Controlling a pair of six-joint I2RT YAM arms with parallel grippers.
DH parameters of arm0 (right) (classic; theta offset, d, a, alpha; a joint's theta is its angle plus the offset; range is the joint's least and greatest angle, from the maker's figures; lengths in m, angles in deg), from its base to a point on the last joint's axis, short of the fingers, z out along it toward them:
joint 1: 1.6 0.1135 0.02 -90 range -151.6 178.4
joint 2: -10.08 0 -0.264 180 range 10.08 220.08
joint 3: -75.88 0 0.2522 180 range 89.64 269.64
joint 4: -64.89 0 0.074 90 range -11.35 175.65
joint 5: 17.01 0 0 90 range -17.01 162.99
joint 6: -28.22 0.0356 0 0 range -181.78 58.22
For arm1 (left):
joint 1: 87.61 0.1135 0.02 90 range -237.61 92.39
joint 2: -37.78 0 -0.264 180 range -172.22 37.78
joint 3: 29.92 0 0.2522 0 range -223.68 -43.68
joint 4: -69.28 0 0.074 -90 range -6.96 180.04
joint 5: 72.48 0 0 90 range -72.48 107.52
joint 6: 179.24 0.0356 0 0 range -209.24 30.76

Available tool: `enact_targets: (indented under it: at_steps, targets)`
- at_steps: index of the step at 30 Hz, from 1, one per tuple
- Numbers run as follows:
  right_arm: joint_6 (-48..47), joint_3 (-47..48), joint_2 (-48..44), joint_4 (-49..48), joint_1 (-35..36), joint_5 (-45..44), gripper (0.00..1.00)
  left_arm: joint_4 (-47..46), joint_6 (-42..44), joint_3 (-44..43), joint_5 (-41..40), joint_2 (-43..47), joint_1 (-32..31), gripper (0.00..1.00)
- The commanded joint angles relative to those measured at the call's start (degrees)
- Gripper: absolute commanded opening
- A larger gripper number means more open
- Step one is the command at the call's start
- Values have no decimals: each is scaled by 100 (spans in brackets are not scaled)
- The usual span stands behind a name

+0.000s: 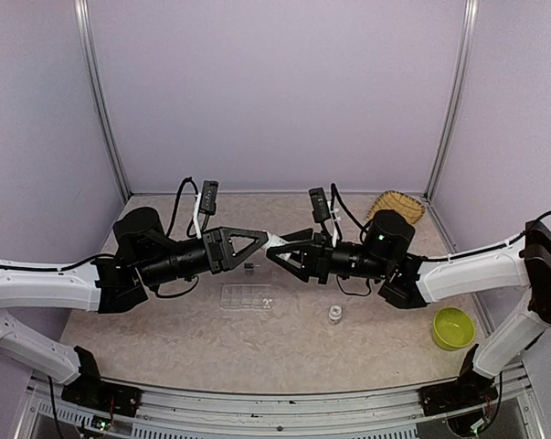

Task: Sort the pills into containers
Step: Pass from the right arm to the left, then place the pill bottle at the center of the board.

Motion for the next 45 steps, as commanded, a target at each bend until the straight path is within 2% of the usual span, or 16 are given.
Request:
enact_targets:
  at_steps: [1, 10, 25, 37, 45]
  targets:
    - [-165, 152, -141, 473, -29, -274, 56, -79, 80, 2, 37, 211, -7, 14]
    - [-490, 92, -330, 776, -98, -489, 75, 238, 73, 21, -204, 243, 114, 15]
    - [-781, -54, -562, 1208, -220, -1091, 100, 1652, 554, 12, -1201, 599, 551, 15]
    - [-829, -91, -553, 1386, -215, -1381, 100, 2389, 1035, 85, -1928, 620, 952, 15]
    - [-829, -90, -486, 1393, -224, -1360, 100, 2577, 1220, 279, -2132, 566, 1337, 15]
